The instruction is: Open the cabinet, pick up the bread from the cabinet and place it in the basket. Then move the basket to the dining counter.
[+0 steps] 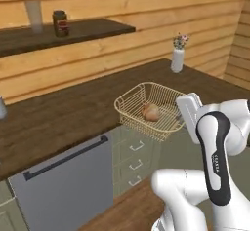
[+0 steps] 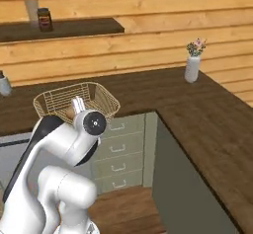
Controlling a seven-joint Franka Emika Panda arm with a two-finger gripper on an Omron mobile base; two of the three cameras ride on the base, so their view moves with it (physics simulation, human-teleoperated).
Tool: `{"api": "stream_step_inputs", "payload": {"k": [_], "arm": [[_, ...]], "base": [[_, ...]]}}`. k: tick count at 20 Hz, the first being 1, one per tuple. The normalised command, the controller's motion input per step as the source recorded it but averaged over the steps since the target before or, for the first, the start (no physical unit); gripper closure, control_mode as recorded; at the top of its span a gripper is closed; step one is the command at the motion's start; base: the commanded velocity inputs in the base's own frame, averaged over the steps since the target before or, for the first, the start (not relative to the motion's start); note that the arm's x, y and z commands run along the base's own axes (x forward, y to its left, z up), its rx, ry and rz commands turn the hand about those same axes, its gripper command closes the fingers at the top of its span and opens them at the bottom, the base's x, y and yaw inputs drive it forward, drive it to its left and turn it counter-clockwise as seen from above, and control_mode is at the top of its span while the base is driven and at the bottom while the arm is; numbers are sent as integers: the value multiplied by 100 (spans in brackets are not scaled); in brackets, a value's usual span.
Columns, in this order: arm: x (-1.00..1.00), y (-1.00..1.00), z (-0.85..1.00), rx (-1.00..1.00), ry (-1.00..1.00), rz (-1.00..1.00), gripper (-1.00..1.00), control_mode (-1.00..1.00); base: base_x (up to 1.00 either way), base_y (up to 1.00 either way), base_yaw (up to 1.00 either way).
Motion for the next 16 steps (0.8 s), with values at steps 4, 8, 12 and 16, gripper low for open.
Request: {"api": "stream_step_inputs", "payload": {"k": [4,8,12,16], "arm": [[0,0,0,0,0,0,100,100],[0,0,0,0,0,0,100,100],[0,0,0,0,0,0,100,100],[0,0,0,0,0,0,100,100]], "base": [[0,-50,-88],[0,-71,-83],[0,-73,-81],[3,-89,-73]]}}
